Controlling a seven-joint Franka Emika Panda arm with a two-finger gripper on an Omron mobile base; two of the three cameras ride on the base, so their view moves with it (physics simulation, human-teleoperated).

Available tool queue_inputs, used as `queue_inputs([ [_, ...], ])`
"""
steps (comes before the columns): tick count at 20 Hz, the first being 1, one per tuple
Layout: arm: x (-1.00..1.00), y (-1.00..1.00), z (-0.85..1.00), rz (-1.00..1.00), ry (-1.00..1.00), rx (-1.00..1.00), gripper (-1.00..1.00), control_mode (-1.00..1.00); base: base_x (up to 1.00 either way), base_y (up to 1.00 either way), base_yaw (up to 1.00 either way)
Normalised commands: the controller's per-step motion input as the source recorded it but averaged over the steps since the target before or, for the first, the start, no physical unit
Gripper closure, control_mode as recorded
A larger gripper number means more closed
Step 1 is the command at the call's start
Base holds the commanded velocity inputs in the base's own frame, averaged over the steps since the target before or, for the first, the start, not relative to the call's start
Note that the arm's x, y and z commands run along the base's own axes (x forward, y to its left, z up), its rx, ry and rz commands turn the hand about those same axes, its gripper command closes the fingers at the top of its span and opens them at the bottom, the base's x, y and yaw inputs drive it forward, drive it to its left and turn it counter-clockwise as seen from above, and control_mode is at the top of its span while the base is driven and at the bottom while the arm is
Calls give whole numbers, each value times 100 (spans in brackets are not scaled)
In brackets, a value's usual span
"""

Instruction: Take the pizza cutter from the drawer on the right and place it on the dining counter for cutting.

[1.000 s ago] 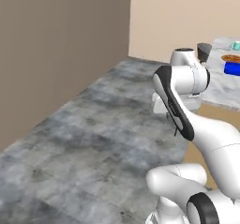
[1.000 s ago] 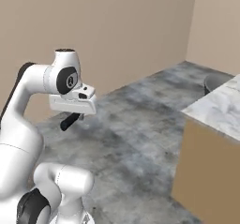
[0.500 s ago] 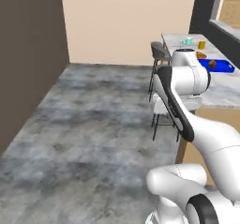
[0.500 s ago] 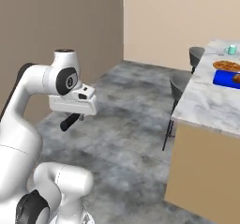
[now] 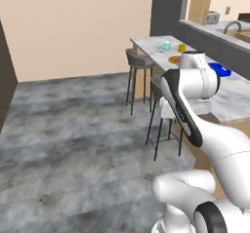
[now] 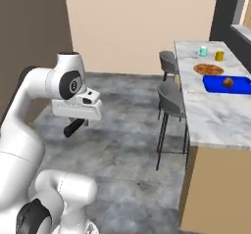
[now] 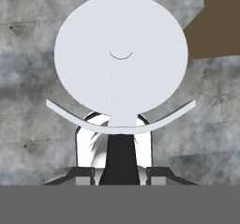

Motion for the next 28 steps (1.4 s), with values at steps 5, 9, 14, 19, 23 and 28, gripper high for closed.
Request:
queue_inputs([
  [5, 0, 0, 0, 0, 0, 0, 100, 100, 100, 90, -54],
  [9, 0, 0, 0, 0, 0, 0, 100, 100, 100, 88, -57],
  [14, 0, 0, 0, 0, 0, 0, 100, 100, 98, 86, -59],
  [19, 0, 0, 0, 0, 0, 0, 100, 100, 88, 81, -62],
  [23, 0, 0, 0, 0, 0, 0, 100, 100, 75, 74, -66],
  [28, 0, 0, 0, 0, 0, 0, 100, 100, 63, 72, -69],
])
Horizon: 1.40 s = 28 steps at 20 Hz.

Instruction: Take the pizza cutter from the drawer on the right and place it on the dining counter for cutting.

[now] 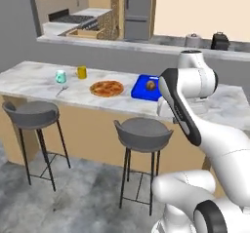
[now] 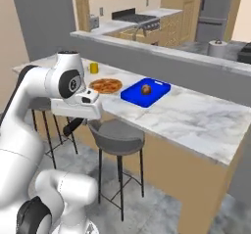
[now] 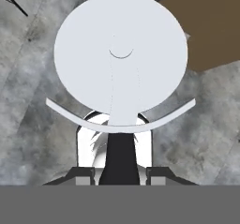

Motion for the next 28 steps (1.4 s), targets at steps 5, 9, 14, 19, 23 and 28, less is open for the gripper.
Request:
queue_inputs([
  [5, 0, 0, 0, 0, 0, 0, 100, 100, 14, 81, -65],
  [9, 0, 0, 0, 0, 0, 0, 100, 100, 9, 93, -63],
  [14, 0, 0, 0, 0, 0, 0, 100, 100, 19, 100, -57],
  [19, 0, 0, 0, 0, 0, 0, 100, 100, 40, 100, -27],
  [23, 0, 0, 0, 0, 0, 0, 100, 100, 69, 96, -1],
  [28, 0, 0, 0, 0, 0, 0, 100, 100, 81, 34, 5],
])
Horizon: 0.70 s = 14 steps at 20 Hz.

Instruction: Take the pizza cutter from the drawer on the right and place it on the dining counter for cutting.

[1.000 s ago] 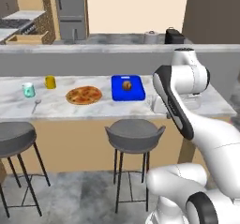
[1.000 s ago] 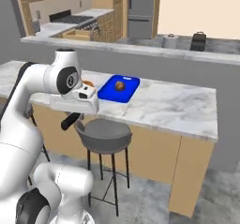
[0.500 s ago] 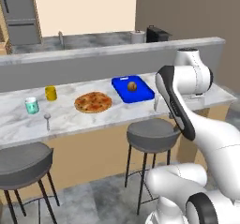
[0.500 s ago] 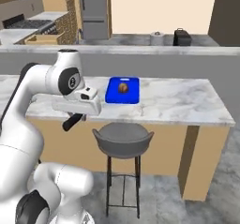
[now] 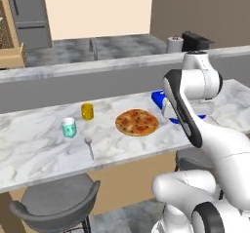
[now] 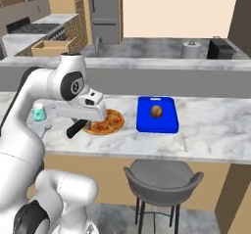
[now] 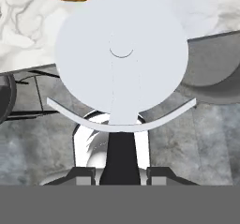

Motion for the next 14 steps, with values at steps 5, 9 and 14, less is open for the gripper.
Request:
queue_inputs([
  [5, 0, 0, 0, 0, 0, 0, 100, 100, 57, 22, 11],
  [9, 0, 0, 0, 0, 0, 0, 100, 100, 23, 30, 18],
  [14, 0, 0, 0, 0, 0, 0, 100, 100, 4, 35, 19],
])
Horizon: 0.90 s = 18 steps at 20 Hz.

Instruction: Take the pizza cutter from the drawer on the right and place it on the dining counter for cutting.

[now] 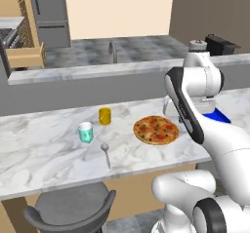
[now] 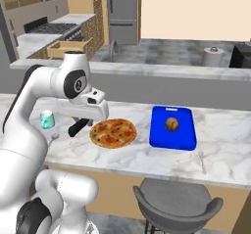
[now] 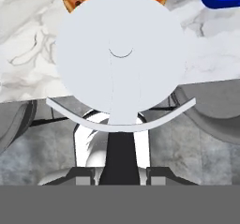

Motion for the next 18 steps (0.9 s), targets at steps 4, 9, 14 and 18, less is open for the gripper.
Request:
queue_inputs([
  [4, 0, 0, 0, 0, 0, 0, 100, 100, 0, 34, 12],
  [9, 0, 0, 0, 0, 0, 0, 100, 100, 0, 5, 0],
  [14, 3, 2, 0, 0, 0, 0, 100, -100, 0, 0, 0],
  [18, 50, 59, -12, 0, 0, 0, 100, -100, 0, 0, 0],
])
